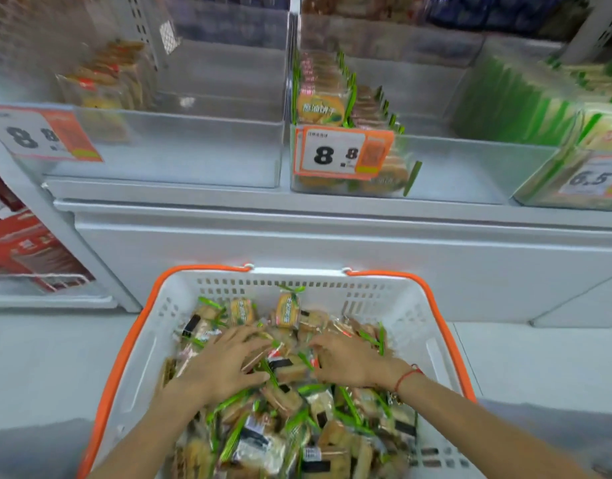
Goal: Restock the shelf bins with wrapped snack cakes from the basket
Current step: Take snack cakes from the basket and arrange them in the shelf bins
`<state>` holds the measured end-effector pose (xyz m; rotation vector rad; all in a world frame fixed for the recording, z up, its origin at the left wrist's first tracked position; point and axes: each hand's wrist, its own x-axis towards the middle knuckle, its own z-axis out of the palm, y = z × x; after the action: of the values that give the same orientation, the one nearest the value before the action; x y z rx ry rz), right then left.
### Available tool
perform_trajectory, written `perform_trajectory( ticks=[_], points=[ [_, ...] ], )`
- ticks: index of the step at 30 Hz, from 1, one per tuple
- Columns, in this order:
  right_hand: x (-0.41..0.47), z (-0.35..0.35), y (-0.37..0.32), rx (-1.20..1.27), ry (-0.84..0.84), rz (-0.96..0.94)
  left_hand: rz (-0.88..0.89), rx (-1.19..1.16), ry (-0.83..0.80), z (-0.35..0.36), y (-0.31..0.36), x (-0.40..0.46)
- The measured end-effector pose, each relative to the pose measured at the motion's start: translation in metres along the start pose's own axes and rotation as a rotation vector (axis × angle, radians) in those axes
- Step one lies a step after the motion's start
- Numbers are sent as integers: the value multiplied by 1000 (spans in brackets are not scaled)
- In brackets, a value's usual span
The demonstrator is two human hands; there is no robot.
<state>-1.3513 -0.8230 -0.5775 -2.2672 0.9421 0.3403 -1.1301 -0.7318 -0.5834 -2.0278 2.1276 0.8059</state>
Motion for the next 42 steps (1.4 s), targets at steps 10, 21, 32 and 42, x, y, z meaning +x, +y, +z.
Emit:
perform_trajectory(
  ticks=[10,21,32,42],
  points=[
    [5,49,-10,5,86,-76,-38,81,63,7,5,6],
    [-20,-51,-28,673,-172,35,25,-672,119,-66,25,4],
    [-30,-149,-37,498,128,-94,-99,-754,918,-134,62,-7],
    [-91,-310,-29,543,455,-294,86,-662,1244,-275,90,34]
  ],
)
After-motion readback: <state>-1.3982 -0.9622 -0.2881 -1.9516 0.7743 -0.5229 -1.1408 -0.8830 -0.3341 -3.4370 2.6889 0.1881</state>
